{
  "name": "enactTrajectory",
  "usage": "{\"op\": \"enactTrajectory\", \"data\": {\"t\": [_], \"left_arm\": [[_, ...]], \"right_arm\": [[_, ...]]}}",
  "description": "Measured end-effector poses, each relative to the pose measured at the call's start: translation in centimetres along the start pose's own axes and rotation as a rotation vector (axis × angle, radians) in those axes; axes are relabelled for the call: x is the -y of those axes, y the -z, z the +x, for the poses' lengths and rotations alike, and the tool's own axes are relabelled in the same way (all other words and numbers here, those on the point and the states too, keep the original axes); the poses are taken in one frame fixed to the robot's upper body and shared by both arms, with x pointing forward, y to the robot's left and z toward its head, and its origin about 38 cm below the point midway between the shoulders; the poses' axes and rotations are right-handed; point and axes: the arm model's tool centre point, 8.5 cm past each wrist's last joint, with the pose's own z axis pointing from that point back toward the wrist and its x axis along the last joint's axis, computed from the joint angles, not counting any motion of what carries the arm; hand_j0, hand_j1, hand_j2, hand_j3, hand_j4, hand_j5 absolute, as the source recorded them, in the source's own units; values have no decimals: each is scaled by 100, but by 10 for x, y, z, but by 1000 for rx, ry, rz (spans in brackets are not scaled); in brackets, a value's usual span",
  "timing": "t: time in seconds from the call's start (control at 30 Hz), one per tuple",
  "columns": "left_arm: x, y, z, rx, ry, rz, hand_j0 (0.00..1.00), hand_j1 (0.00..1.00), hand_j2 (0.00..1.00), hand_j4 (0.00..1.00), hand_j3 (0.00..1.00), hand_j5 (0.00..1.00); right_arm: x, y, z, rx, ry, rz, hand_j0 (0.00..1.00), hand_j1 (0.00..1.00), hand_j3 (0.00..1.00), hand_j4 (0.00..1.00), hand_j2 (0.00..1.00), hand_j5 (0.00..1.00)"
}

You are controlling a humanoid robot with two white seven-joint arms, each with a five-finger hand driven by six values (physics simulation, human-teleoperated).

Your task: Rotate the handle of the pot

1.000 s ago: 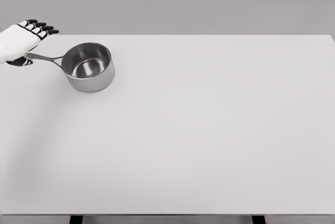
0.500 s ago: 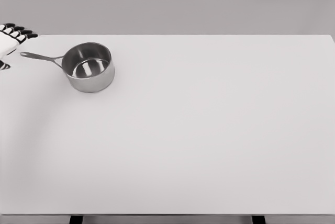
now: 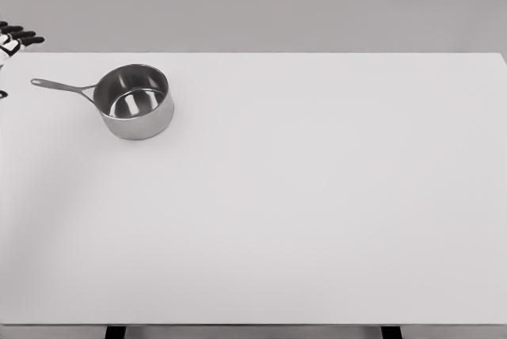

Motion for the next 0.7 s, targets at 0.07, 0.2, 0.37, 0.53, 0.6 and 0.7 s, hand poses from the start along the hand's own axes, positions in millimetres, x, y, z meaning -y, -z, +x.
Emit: {"op": "enactTrajectory", "data": {"t": [0.07, 0.2, 0.37, 0.53, 0.6, 0.7], "left_arm": [[3, 0, 14, 39, -25, 9, 100, 100, 100, 100, 100, 100], [-40, 10, 53, 179, -34, 128, 100, 100, 100, 100, 100, 100], [-71, 4, 98, 334, -34, 192, 100, 100, 100, 100, 100, 100], [-67, 20, 148, 450, -115, 260, 100, 100, 100, 100, 100, 100], [-61, 25, 159, 470, -145, 272, 100, 100, 100, 100, 100, 100], [-52, 27, 171, 491, -178, 270, 100, 100, 100, 100, 100, 100]], "right_arm": [[0, 0, 0, 0, 0, 0, 100, 100, 100, 100, 100, 100], [0, 0, 0, 0, 0, 0, 100, 100, 100, 100, 100, 100], [0, 0, 0, 0, 0, 0, 100, 100, 100, 100, 100, 100], [0, 0, 0, 0, 0, 0, 100, 100, 100, 100, 100, 100], [0, 0, 0, 0, 0, 0, 100, 100, 100, 100, 100, 100], [0, 0, 0, 0, 0, 0, 100, 100, 100, 100, 100, 100]]}}
